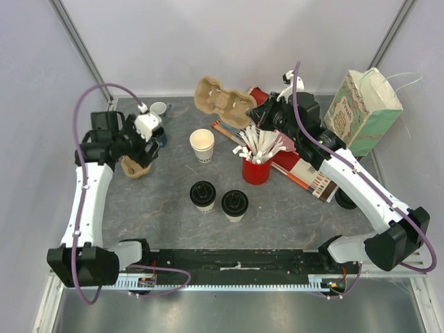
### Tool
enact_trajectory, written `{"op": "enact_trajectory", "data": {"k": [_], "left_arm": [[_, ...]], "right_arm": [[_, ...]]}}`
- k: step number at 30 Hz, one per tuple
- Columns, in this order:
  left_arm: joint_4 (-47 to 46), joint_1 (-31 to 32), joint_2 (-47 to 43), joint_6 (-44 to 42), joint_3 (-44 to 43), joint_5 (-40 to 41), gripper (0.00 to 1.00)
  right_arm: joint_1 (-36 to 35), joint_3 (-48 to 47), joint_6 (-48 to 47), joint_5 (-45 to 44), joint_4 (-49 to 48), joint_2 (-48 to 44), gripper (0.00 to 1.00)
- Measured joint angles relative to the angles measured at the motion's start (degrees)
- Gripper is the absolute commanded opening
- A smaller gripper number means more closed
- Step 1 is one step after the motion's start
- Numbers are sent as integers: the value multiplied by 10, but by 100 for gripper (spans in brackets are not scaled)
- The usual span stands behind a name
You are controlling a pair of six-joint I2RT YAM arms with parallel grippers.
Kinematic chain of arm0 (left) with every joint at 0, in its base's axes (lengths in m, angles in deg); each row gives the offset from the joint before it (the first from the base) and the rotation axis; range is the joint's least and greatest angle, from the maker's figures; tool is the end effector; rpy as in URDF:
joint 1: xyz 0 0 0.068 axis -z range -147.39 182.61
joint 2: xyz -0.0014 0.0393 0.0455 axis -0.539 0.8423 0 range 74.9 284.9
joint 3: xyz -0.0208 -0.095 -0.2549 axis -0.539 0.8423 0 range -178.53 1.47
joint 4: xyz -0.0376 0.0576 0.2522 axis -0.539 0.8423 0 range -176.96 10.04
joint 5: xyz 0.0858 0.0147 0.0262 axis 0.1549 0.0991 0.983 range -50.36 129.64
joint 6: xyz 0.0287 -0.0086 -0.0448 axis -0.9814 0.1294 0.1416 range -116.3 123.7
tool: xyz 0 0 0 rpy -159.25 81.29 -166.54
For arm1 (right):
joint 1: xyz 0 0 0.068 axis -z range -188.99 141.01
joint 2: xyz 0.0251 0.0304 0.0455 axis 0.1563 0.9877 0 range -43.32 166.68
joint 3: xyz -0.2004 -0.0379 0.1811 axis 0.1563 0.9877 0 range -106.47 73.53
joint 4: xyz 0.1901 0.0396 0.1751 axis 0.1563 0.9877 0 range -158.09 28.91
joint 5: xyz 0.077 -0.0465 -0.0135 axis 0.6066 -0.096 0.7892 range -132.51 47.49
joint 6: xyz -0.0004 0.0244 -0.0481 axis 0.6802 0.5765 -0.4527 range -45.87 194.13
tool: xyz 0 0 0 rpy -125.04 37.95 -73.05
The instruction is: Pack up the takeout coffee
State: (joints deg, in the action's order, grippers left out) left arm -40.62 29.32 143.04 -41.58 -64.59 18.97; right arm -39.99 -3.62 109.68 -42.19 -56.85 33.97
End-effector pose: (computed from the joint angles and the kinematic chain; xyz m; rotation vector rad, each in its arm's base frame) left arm 0.2402 0.0012 0.3293 0.9898 2.1272 -0.0236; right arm 0.2695 0.1623 0.4087 0.0692 1.8473 0.8346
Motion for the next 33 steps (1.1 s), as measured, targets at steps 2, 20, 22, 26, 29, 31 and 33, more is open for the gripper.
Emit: {"op": "enact_trajectory", "data": {"k": [2,20,22,26,29,31,33], "left_arm": [[29,0,-10,25,-71,-65,77],[54,6,35,271,-226,-253,92],[52,9,37,283,-217,-257,81],[45,14,37,307,-205,-266,16],[42,19,36,327,-202,-275,2],[41,19,33,337,-201,-274,2],[38,19,28,344,-201,-264,2]], "right_arm": [[0,0,-7,23,6,0,0],[-5,-48,-139,334,49,27,0],[-7,-48,-139,352,42,27,0],[-10,-48,-139,374,28,28,0],[-15,-48,-141,371,20,33,16],[-15,-48,-141,369,17,36,36],[-16,-48,-147,363,20,36,59]]}}
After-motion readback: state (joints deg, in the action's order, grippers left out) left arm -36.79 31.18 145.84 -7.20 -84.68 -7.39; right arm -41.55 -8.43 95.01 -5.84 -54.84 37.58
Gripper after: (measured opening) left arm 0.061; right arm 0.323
